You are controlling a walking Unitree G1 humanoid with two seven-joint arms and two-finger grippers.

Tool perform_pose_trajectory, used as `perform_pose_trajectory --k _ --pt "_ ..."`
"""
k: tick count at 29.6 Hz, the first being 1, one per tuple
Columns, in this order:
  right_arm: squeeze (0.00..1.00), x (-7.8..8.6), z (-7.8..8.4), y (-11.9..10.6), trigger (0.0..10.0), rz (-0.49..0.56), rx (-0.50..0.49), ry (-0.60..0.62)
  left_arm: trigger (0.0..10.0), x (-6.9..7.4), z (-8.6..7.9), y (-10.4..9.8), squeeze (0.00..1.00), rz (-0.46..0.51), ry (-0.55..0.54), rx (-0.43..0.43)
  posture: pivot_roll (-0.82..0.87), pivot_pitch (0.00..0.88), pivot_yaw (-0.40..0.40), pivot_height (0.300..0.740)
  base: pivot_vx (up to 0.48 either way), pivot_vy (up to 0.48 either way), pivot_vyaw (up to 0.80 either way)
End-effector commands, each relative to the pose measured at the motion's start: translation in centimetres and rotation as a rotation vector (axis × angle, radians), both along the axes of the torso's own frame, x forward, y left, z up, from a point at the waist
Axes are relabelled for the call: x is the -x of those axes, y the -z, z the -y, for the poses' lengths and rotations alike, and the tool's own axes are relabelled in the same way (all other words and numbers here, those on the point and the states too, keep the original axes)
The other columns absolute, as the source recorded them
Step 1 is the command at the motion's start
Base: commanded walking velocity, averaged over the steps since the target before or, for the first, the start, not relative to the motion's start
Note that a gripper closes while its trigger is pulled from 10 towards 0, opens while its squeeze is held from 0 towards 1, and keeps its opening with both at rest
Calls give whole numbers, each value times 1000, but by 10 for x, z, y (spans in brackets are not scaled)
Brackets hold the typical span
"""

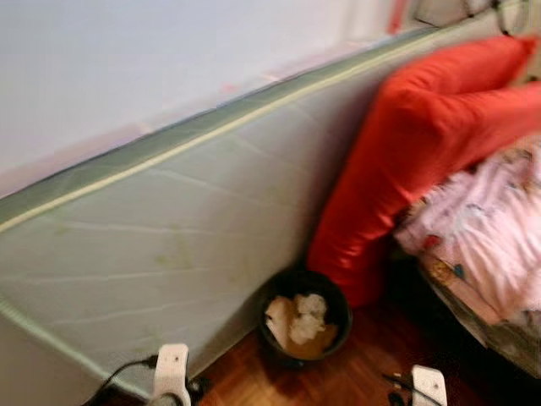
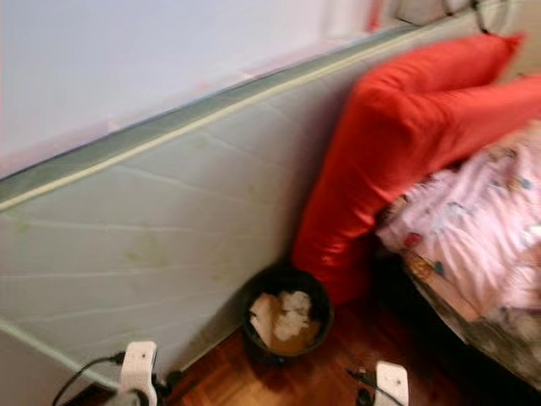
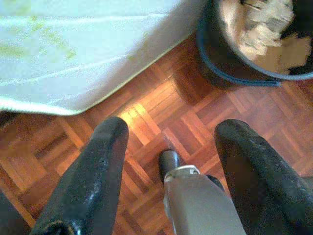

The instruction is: Clean up the room

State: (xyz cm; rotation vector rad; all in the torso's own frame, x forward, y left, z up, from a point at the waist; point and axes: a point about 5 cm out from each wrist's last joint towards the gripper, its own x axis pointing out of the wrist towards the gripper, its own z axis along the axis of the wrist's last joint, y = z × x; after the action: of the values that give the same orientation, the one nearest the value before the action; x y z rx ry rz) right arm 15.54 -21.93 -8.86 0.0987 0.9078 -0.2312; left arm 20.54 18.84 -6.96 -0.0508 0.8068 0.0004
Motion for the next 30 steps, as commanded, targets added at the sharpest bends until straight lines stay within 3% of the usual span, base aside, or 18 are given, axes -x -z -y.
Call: perform_pose_trajectory --k 1,7,10,11,13,17,23,30 --pt "0 -18 29 -12 10000 -133 -83 -56 10000 51 -5 26 0 -233 52 -94 148 0 -76 740 0 0 -744" --pt "0 -15 28 -11 10000 -113 -85 -62 10000 55 -5 27 0 -236 54 -105 173 0 -78 740 0 0 -744" --pt "0 -16 28 -11 10000 -127 -50 -125 10000 55 -6 27 0 -227 42 -107 184 0 -82 740 0 0 -744" --pt "0 -18 27 -12 10000 -145 -11 -224 10000 55 -5 27 0 -225 48 -110 194 0 -87 740 0 0 -744" --pt "0 -19 26 -13 10000 -147 0 -270 10000 54 -6 27 0 -223 60 -116 199 0 -91 740 0 0 -744" --pt "0 -20 23 -12 10000 -129 -54 -189 10000 51 -7 26 0 -220 57 -119 198 0 -101 740 0 0 -737" --pt "0 -21 24 -12 10000 -93 -96 -62 10000 49 -6 25 0 -224 56 -117 158 0 -88 740 0 0 0" --pt "0 -16 26 -10 10000 -104 -93 -16 10000 53 -7 27 0 -233 48 -113 148 0 -77 740 0 -144 0"
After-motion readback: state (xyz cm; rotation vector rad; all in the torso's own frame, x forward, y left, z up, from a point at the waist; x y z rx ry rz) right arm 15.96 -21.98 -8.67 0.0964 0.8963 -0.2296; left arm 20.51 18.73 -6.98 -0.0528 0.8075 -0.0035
